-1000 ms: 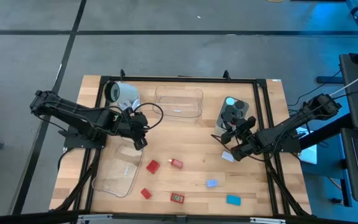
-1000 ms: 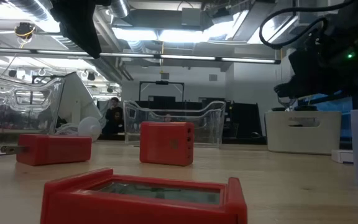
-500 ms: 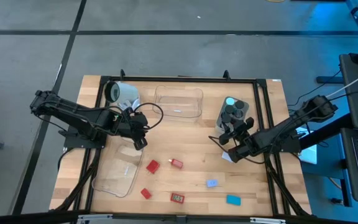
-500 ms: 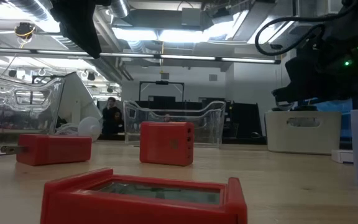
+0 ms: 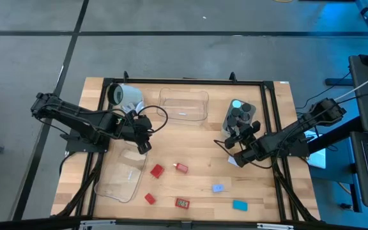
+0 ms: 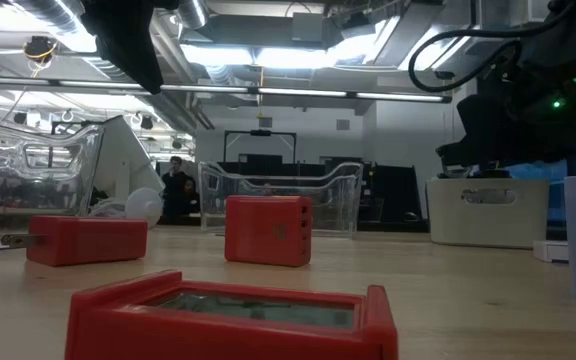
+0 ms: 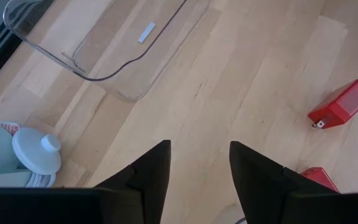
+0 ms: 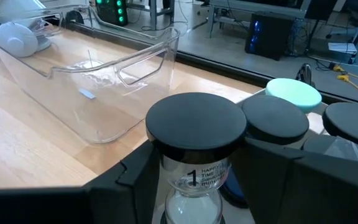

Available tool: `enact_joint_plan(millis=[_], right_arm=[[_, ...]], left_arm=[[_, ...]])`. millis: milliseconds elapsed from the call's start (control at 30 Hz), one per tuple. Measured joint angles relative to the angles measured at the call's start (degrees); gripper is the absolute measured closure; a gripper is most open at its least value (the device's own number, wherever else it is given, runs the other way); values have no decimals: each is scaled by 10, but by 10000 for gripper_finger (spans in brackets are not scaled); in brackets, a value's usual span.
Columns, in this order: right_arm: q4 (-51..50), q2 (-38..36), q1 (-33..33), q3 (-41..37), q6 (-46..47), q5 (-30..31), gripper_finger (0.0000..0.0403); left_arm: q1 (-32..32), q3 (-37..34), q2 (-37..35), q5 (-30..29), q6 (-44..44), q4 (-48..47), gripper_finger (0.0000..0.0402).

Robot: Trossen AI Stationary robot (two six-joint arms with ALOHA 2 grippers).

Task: Pick & Place Office items
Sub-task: Put the white hourglass into the grey bin, then put the white digital timer clock into the top clear bin

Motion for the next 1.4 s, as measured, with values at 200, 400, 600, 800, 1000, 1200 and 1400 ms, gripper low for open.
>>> enact_joint_plan(millis=[200,400,600,800,1000,1200,1400], right_arm=[[0,0,0,0,0,-2,210],[0,0,0,0,0,-13,172],[0,0,0,3,0,-10,145],[-5,-11,0,44,-81,-17,113],[-5,-24,0,121,-193,-104,89],[-6,-24,0,205,-255,-303,92],[-5,-24,20,239,-252,-466,106]], left_arm=[[0,0,0,0,0,0,238],[0,0,0,0,0,0,240],[0,0,0,0,0,0,238],[0,0,0,0,0,0,240],[0,0,0,0,0,0,236],[0,0,0,0,0,0,238],[0,0,0,0,0,0,239]])
